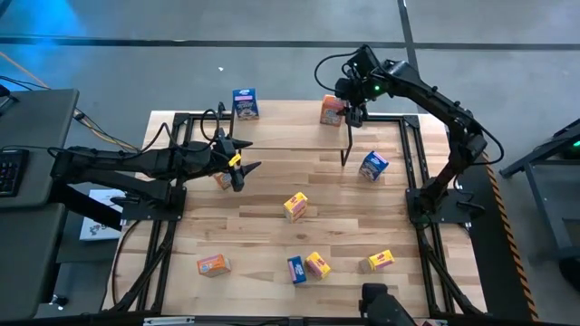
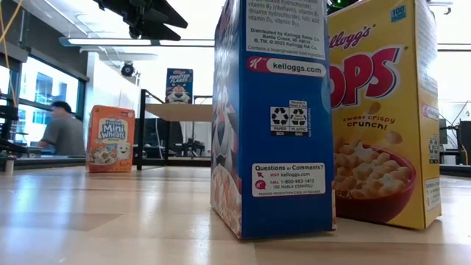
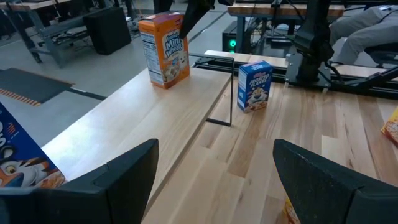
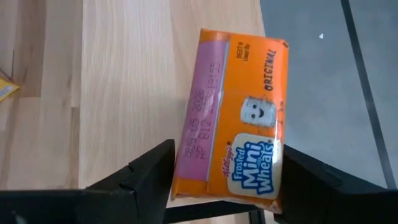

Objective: Stack cereal on shelf
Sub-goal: Put the top right orange cereal box on the shelf, then put the top left yellow cereal box on the shelf

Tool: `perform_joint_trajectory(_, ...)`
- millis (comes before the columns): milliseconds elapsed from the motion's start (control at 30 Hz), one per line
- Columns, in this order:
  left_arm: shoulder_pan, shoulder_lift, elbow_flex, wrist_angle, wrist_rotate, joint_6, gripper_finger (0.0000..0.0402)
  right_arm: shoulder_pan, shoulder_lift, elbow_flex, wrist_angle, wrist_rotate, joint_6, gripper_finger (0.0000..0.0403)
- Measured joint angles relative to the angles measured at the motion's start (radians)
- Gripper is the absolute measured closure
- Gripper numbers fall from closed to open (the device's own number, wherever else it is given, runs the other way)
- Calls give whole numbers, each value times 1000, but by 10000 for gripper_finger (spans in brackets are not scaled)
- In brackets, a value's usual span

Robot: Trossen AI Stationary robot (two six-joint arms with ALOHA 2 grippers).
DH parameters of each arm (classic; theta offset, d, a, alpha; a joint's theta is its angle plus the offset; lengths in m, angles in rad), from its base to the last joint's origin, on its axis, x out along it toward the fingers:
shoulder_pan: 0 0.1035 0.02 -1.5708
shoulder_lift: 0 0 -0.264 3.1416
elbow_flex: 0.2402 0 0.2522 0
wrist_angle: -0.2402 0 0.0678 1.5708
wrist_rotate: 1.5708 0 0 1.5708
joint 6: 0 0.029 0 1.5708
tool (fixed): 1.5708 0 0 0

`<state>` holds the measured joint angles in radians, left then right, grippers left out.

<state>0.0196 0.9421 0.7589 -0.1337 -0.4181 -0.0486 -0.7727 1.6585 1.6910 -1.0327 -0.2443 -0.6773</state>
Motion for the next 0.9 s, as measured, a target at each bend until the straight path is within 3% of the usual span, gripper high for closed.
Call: perform_joint_trajectory(900,0,0,-1,0,0,0,93,15,-2,184,-132,77,76,162)
